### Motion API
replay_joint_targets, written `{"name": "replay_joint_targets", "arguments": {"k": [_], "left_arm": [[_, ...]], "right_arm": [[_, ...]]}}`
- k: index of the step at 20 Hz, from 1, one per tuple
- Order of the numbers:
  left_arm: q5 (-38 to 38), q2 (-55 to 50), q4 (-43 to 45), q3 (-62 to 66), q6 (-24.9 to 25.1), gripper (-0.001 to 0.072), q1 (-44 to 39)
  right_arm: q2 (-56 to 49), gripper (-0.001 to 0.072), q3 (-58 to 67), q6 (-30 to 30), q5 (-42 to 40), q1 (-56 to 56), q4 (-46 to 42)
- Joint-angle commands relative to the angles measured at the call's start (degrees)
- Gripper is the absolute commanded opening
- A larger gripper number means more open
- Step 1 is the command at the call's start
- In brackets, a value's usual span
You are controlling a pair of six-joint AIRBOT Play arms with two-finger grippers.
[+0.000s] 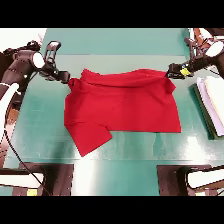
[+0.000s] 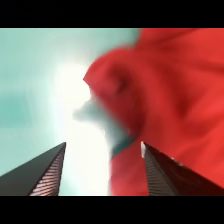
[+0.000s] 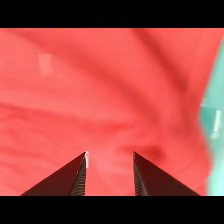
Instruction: Fold the shirts.
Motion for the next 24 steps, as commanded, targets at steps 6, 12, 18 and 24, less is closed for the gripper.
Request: {"name": "replay_joint_targets", "arguments": {"k": [6,12,18,24], "left_arm": [[-10.4,15.4,-9.7,-20.5,2.4,0.0553,8.6],[-4.3,22.0,-19.5,-40.5,2.4,0.0553,8.6],[5.8,21.9,-28.8,-46.4,2.5,0.0553,8.4],[6.8,22.1,-30.0,-45.6,2.5,0.0026,5.9]], "right_arm": [[13.8,0.0336,-15.4,-6.9,3.8,-6.4,10.6],[23.9,0.0336,-29.0,-7.9,3.6,-8.3,11.6],[28.4,0.0336,-33.0,-7.9,3.1,-8.2,11.6],[33.1,0.0336,-38.8,-7.9,4.1,-11.1,9.4]]}}
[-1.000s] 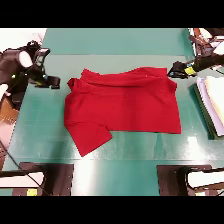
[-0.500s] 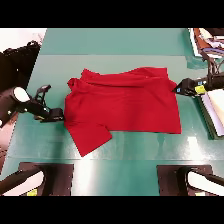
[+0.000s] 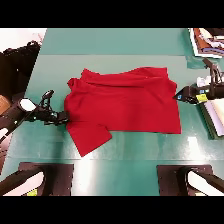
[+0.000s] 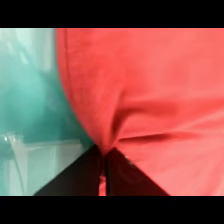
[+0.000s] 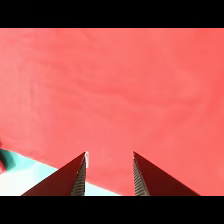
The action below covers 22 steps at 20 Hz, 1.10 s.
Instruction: Fold the shirts.
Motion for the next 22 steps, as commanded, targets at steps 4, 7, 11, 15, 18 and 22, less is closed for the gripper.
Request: {"name": "replay_joint_targets", "arguments": {"k": [4,7,11,15,18,22], "left_arm": [[-2.0,3.0,-1.0,4.0,1.3,0.0026,-0.6],[-1.8,4.8,-1.3,5.6,1.3,0.0026,-0.6],[-1.7,4.9,-1.5,5.6,1.3,0.0026,-0.6],[-1.7,4.9,-1.5,5.6,1.3,0.0026,-0.6],[-1.4,4.9,-1.5,5.6,1.3,0.0026,-0.6],[-1.6,4.9,-1.5,5.6,1.3,0.0026,-0.6]], "right_arm": [[6.8,0.0351,-14.9,0.0,3.6,-13.9,-4.7],[7.5,0.0571,-23.5,0.0,4.8,-23.5,-6.8],[5.0,0.0435,-29.6,-1.3,2.3,-27.8,-5.8],[0.1,0.0435,-30.3,-3.5,-2.8,-27.8,3.5],[-3.5,0.0424,-30.3,-4.5,-4.7,-26.3,6.1],[-5.6,0.0121,-30.2,-6.8,-6.8,-19.2,6.6]]}}
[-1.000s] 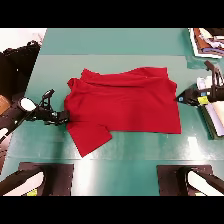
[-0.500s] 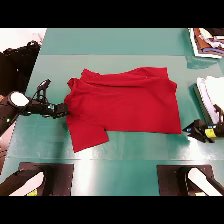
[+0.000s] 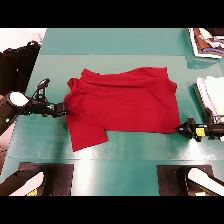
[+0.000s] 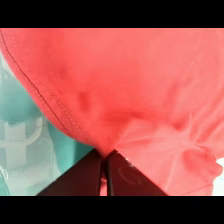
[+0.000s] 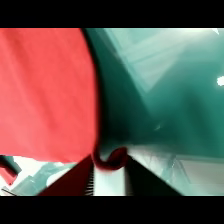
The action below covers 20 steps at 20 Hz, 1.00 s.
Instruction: Fold the shirts.
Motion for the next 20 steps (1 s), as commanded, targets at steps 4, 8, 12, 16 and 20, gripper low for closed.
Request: {"name": "replay_joint_targets", "arguments": {"k": [4,8,12,16,20], "left_arm": [[-1.9,4.3,3.2,3.7,-0.7,0.0025,0.1],[-4.4,13.2,6.1,18.2,-1.7,0.0025,0.1],[-4.9,17.9,6.0,39.6,-1.8,0.0026,0.1],[-5.4,18.3,5.9,61.5,-2.1,0.0026,0.1],[-5.6,18.3,5.7,76.9,-3.5,0.0024,0.1]], "right_arm": [[2.9,0.0014,4.7,-2.4,-2.1,9.1,0.8],[12.5,0.0014,20.6,-2.3,-0.4,11.4,0.9],[19.0,0.0014,41.6,-2.3,-2.4,11.6,0.8],[22.0,0.0014,60.6,-2.3,-3.6,11.6,0.4],[23.9,0.0014,72.6,-0.4,-3.3,11.6,-3.2]]}}
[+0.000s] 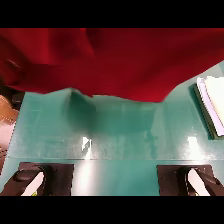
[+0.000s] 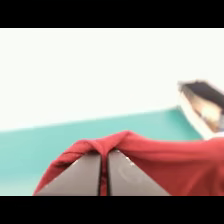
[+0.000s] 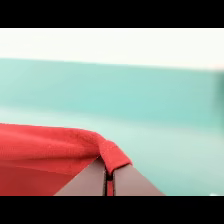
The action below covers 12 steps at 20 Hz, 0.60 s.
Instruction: Fold the shirts.
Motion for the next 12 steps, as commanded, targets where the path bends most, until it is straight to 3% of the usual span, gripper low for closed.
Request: {"name": "replay_joint_targets", "arguments": {"k": [1,4,7,12], "left_arm": [[-0.1,0.2,0.1,14.0,-0.9,0.0024,0.0],[-1.1,0.0,0.1,16.4,-0.9,0.0025,0.0],[-6.1,-1.4,0.4,9.7,-0.9,0.0024,0.0],[-13.2,-11.0,0.3,-7.9,-0.8,0.0026,0.0]], "right_arm": [[1.7,0.0014,11.2,3.9,0.3,0.1,-5.8],[-0.9,0.0014,19.1,7.3,6.9,0.1,-13.6],[-7.4,0.0013,25.4,9.7,15.3,0.1,-14.1],[-18.9,0.0014,15.8,10.9,22.4,0.1,-13.9]]}}
